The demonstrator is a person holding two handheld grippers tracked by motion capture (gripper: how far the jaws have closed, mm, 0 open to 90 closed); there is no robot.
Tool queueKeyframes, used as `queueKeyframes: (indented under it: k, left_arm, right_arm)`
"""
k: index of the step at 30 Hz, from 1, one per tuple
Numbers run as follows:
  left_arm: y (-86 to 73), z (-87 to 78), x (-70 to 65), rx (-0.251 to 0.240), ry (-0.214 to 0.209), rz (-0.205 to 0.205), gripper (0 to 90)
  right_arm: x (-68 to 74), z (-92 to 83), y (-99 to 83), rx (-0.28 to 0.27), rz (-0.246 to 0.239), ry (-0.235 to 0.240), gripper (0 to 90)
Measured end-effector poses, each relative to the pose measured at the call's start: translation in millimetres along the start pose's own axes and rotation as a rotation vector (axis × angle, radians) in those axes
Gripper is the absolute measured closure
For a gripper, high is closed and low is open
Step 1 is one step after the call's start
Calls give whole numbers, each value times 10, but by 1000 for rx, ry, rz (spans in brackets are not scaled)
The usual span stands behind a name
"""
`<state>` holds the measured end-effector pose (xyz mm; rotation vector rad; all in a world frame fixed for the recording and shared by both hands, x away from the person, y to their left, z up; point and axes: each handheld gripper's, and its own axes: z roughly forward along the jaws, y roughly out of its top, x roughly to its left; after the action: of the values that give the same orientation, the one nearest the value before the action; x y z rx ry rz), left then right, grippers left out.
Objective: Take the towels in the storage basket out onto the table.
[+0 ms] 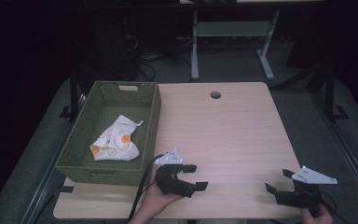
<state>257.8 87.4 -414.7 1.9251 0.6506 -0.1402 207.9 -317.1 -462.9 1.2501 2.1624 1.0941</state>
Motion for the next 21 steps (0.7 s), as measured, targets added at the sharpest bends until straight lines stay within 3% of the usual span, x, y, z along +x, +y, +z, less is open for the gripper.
queueKeyframes:
  k: [11, 21]
  left_arm:
    - [183, 5, 63, 11, -14, -29, 187]
    - [355, -108, 143, 4, -26, -74, 174]
  right_arm:
    - [-19, -3, -17, -5, 8, -9, 139]
    - [-7, 30, -15, -10, 8, 0, 139]
